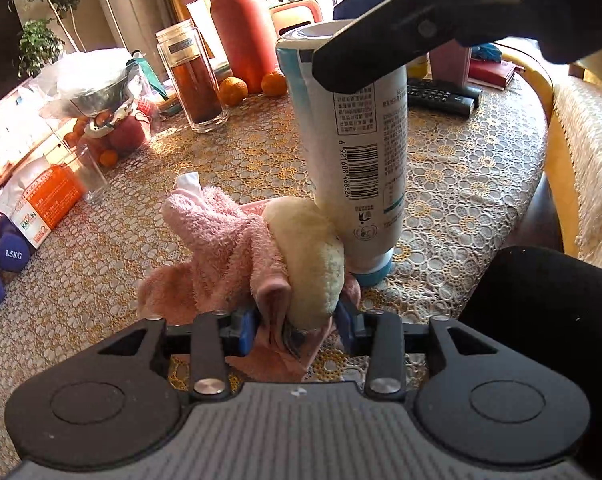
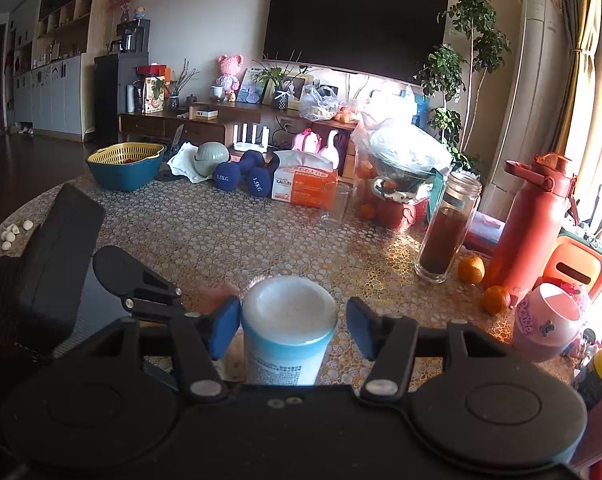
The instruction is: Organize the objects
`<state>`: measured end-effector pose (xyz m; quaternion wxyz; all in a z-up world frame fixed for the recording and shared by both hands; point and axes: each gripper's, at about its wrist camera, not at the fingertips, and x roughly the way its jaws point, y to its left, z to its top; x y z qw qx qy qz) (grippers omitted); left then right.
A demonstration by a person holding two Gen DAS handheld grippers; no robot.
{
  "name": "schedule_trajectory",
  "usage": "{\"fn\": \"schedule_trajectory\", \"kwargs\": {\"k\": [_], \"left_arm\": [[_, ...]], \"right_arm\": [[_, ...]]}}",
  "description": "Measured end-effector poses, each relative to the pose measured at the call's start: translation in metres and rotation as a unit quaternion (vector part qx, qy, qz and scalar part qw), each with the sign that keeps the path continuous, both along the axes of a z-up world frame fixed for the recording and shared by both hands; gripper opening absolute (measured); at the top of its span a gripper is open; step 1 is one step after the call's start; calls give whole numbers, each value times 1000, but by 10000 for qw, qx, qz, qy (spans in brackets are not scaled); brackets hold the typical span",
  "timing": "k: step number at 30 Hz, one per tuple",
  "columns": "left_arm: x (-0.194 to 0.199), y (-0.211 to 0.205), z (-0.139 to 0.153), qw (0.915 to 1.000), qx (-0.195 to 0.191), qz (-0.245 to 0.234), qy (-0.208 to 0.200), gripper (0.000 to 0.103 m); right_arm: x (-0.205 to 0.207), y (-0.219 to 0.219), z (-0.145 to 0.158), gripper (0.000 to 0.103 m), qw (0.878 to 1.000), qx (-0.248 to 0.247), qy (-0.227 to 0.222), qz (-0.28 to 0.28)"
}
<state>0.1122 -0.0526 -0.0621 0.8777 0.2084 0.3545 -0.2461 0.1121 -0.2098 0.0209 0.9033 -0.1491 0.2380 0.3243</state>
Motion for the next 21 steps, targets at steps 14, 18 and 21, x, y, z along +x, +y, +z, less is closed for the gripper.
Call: {"fn": "schedule_trajectory", "kwargs": {"k": [14, 18, 21], "left_arm": [[-10, 16, 44, 9959, -823, 193, -311, 91], [19, 24, 36, 9951, -931, 313, 136, 91], [40, 35, 25, 9916, -1143, 336, 508, 93]], "right_arm": [[4, 0, 1, 58, 9998, 108, 132, 35], [6, 0, 3, 58, 9996, 165, 209, 60], [8, 0, 4, 58, 9996, 134, 229, 113]]}}
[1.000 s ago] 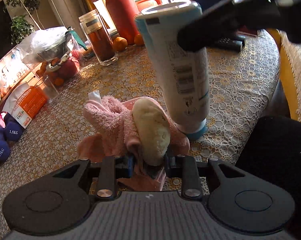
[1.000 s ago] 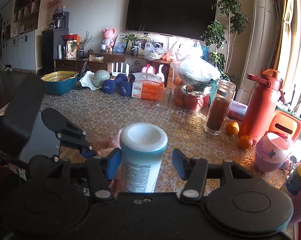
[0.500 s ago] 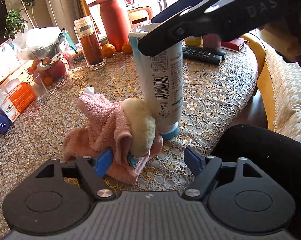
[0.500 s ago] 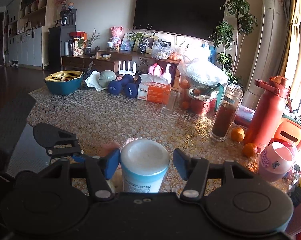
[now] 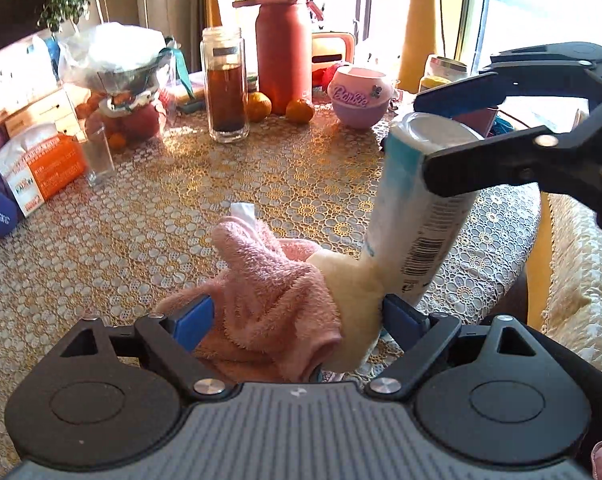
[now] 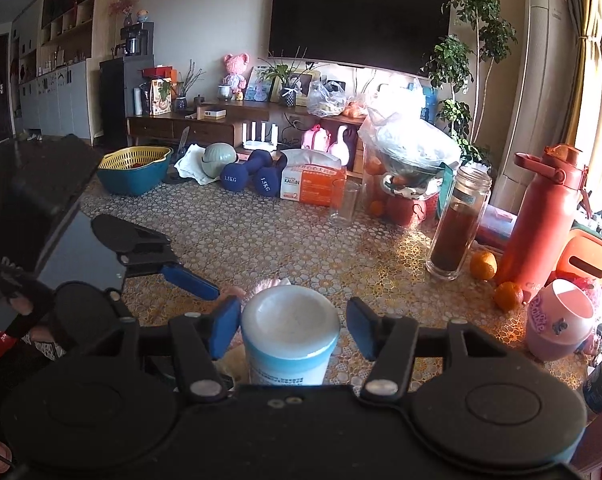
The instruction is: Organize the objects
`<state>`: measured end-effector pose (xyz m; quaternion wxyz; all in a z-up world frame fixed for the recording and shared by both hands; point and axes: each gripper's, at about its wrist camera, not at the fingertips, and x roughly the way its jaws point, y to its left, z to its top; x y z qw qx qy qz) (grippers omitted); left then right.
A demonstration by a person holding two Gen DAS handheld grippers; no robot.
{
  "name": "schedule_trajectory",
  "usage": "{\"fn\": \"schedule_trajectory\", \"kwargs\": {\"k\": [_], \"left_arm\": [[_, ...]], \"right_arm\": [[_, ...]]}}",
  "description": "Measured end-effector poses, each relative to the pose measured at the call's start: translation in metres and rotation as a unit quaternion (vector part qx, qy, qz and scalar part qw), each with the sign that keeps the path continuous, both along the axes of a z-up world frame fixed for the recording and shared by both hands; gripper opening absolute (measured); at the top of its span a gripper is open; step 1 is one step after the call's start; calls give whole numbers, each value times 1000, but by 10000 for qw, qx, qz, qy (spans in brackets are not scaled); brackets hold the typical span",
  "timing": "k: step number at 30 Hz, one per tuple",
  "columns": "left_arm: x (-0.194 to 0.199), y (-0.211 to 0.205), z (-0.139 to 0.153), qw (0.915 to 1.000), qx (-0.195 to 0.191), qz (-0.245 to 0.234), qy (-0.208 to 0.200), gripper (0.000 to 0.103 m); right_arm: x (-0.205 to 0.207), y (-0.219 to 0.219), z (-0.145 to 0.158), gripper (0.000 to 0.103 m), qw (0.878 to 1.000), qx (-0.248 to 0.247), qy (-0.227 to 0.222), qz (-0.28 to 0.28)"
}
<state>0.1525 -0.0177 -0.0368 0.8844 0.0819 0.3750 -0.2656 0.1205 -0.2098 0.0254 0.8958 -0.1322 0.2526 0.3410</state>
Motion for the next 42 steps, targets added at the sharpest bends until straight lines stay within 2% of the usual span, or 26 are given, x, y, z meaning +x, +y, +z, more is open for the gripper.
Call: {"fn": "schedule_trajectory", "kwargs": {"k": [3, 8, 10, 11, 12, 18, 24, 29, 32, 37, 42], "left_arm": [[18, 11, -12, 9979, -466, -62, 449, 94], [25, 15, -21, 9949, -826, -31, 576, 92], [22, 17, -22, 9933, -969, -61, 628, 80], [21, 18, -22, 9921, -1060, -87, 665, 67], [20, 18, -21, 9914, -1113, -89, 678, 61], [2, 12, -7, 9938, -1036, 84, 389, 43], [-26, 20, 21, 9895, -1420, 263, 65, 38], [-50, 27, 56, 9808, -1920, 246, -220, 38], [-60, 17, 66, 9799, -1959, 191, -329, 38], [-53, -2, 57, 9815, -1861, 325, -307, 38], [-37, 8, 28, 9830, -1704, 679, 25, 38]], "right_arm": [[5, 1, 2, 58, 9999, -38, 87, 86], [11, 6, 4, 60, 9990, -339, 189, 242], [12, 7, 4, 57, 9982, -475, 214, 308], [13, 6, 4, 56, 9977, -525, 252, 333], [14, 6, 3, 55, 9975, -547, 292, 349], [16, 7, 3, 52, 9966, -527, 507, 391], [27, -3, 4, 52, 9954, 103, 945, -145], [33, -10, 2, 52, 9895, 457, 1152, -748], [37, -13, 1, 52, 9835, 672, 1289, -1077], [39, -17, -1, 52, 9745, 861, 1423, -1503], [37, -19, -1, 52, 9743, 832, 1490, -1472]]}}
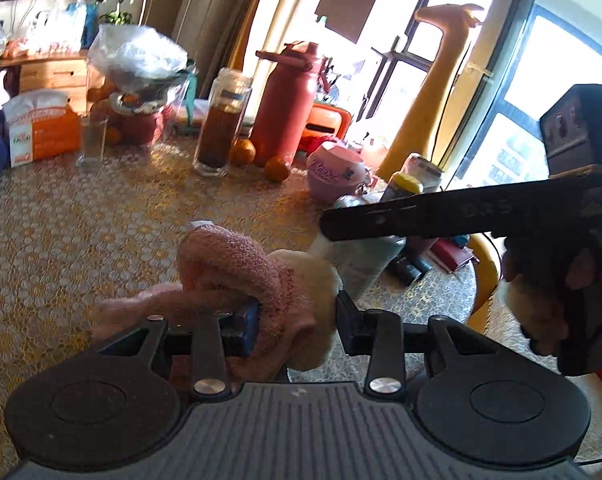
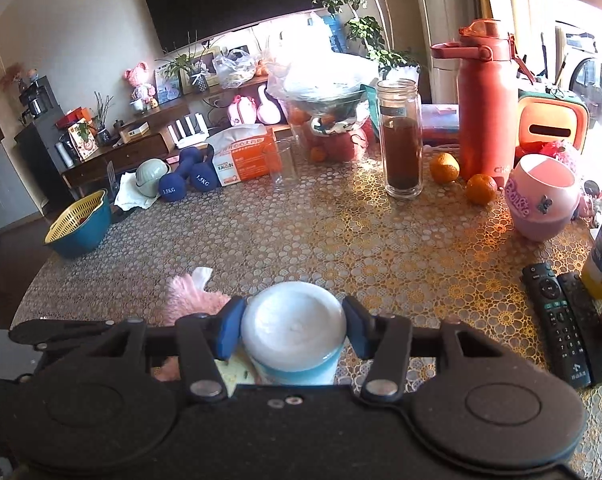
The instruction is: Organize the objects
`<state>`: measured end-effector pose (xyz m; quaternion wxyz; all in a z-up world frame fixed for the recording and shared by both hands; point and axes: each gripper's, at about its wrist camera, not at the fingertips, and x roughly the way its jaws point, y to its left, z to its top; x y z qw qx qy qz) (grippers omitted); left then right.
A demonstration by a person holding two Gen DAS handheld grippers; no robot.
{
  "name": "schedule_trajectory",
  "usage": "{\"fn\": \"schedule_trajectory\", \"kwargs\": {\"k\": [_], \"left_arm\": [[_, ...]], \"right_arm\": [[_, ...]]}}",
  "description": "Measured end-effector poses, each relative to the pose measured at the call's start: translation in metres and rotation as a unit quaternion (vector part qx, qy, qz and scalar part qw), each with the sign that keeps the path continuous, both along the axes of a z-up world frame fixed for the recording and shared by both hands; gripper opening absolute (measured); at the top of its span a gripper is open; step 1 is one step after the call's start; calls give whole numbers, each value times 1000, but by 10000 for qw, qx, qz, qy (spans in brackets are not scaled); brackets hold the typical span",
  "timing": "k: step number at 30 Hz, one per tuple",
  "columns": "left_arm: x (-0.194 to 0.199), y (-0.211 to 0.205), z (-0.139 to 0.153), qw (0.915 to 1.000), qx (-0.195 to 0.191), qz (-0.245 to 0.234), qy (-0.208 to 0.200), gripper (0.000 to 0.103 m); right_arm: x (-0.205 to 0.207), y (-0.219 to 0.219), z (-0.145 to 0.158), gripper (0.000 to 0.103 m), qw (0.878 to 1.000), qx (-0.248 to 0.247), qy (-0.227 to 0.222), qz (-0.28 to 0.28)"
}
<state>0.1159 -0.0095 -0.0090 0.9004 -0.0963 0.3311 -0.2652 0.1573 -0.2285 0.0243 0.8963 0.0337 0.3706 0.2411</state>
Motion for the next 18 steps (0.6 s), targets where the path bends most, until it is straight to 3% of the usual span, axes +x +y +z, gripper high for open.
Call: {"fn": "schedule_trajectory", "kwargs": {"k": [3, 6, 14, 18], "left_arm": [[10, 6, -25, 9992, 203, 140, 317, 37], [9, 10, -31, 9990, 192, 198, 348, 37], [-29, 8, 31, 9975, -645, -25, -301, 37], [-42, -17, 44, 9975, -424, -245, -501, 37]], "right_arm": [[-5, 6, 2, 52, 9999, -67, -31, 146], [-6, 11, 3, 52, 9998, -98, -38, 156], [2, 8, 2, 52, 9998, 22, 111, -151], [2, 8, 2, 52, 9993, 54, 153, -333]]}}
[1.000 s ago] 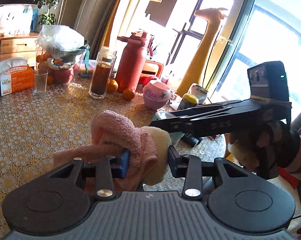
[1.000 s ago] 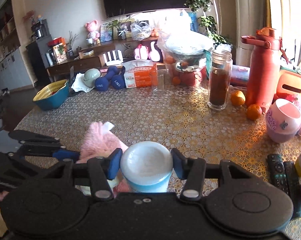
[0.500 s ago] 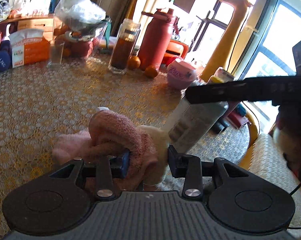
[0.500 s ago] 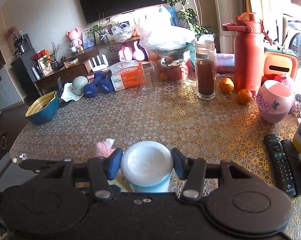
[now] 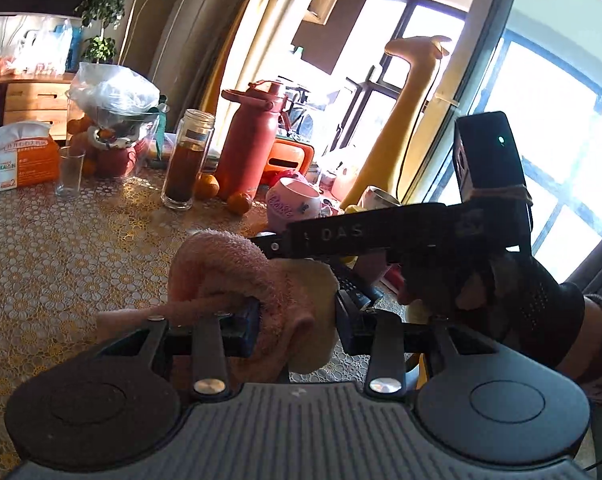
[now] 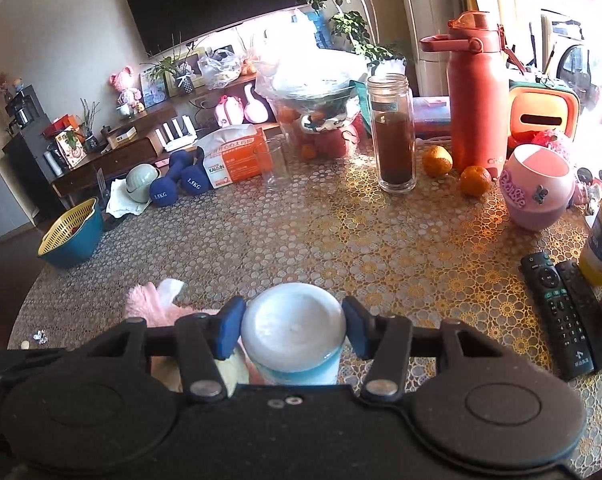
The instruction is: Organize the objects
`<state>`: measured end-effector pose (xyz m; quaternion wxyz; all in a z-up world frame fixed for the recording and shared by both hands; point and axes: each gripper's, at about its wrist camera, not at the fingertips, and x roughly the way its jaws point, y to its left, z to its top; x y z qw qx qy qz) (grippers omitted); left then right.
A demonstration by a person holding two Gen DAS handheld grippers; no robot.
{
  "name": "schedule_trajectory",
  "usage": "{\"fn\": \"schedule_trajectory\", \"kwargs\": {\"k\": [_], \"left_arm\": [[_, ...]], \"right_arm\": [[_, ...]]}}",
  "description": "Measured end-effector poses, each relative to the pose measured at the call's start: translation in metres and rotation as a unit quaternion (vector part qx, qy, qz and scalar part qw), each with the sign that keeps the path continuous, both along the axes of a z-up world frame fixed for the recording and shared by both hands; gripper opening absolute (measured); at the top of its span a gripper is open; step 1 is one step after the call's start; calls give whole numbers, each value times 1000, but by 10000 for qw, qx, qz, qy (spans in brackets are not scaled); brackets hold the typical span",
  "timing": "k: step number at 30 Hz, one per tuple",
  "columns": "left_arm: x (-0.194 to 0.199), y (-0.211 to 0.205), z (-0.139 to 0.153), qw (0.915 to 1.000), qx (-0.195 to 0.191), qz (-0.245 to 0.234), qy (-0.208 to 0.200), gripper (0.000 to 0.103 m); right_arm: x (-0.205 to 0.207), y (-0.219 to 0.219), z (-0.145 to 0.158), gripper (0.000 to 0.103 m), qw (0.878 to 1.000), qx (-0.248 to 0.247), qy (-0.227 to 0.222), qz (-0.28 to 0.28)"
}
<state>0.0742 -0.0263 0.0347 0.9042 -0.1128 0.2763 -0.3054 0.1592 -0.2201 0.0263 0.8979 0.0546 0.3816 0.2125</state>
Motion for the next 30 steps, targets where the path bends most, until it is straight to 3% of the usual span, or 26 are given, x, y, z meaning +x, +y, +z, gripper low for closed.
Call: {"fn": "schedule_trajectory", "kwargs": {"k": [7, 22, 30], "left_arm": [[4, -15, -14, 9995, 297, 59, -24, 38], [47, 11, -77, 9921, 680, 660, 819, 38], [40, 17, -70, 9935, 524, 679, 750, 37]], "right_arm": [[-2, -2, -1, 52, 9999, 36, 13, -158], [-8, 5, 1, 52, 10000, -75, -27, -57], [-9, 16, 5, 52, 9992, -400, 24, 58]]}}
